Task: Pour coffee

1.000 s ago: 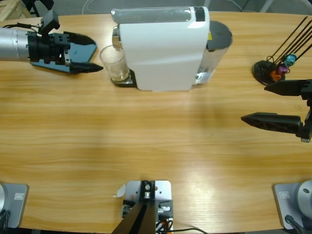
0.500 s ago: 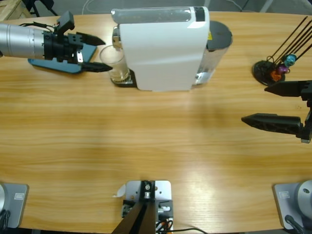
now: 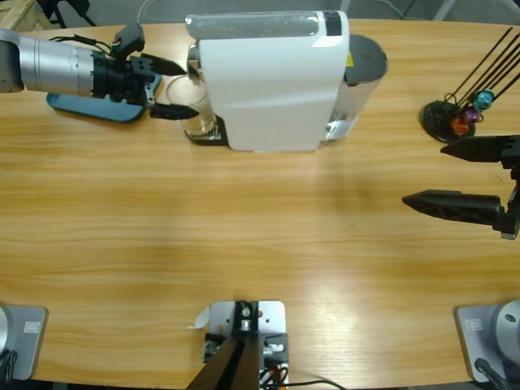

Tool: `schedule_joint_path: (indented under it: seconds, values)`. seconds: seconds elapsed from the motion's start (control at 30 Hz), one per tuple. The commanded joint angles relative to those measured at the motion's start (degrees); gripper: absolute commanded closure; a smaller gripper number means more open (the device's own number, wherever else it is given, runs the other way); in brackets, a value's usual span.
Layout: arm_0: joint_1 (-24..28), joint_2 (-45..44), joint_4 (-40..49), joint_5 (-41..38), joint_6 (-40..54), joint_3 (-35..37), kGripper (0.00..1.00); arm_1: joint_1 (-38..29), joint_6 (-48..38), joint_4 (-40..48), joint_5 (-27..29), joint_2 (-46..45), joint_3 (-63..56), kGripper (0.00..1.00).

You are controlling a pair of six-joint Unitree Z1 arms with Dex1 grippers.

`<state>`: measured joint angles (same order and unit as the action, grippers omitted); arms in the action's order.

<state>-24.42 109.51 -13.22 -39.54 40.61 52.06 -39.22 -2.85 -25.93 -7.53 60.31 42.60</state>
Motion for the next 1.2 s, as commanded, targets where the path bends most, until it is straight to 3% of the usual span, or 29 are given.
schedule_joint_path:
  seconds: [0.03, 0.27, 0.4, 0.53, 0.67, 0.77, 1.0, 1.2]
  values:
    - [-1.3, 3.7, -0.6, 1.0, -0.4, 0.4, 0.004, -0.4, -0.4, -0.1, -0.6, 0.9, -2.1, 0.000]
    - [-1.4, 4.1, -0.6, 1.8, -1.1, 1.1, 0.033, -0.4, -0.4, 0.1, -0.6, 1.1, -1.8, 0.000]
    - [-1.4, 4.6, -0.6, 2.7, -3.2, 2.0, 0.219, -0.4, -0.4, 0.0, -0.6, 0.4, -1.8, 0.000]
    - [-1.4, 4.6, -0.6, 2.7, -3.5, 1.9, 0.304, -0.4, -0.4, -0.7, -0.2, -0.4, -1.2, 0.000]
    - [-1.4, 4.6, -0.6, 2.3, -3.4, 1.8, 0.648, -0.2, -0.4, -0.5, 0.1, -0.1, -0.8, 0.000]
    - [-1.4, 4.3, -0.6, 2.1, -3.3, 1.3, 0.989, -0.2, -0.4, -0.4, 0.1, 0.0, -1.1, 0.000]
    - [3.4, 0.3, -0.6, -3.9, -4.9, -1.5, 1.000, 0.6, -0.4, 0.9, 0.0, 0.2, -1.0, 0.000]
    - [4.9, -8.4, -0.5, -1.5, -7.8, -4.9, 1.000, 0.6, -0.3, 1.3, 0.1, -0.4, -0.4, 0.000]
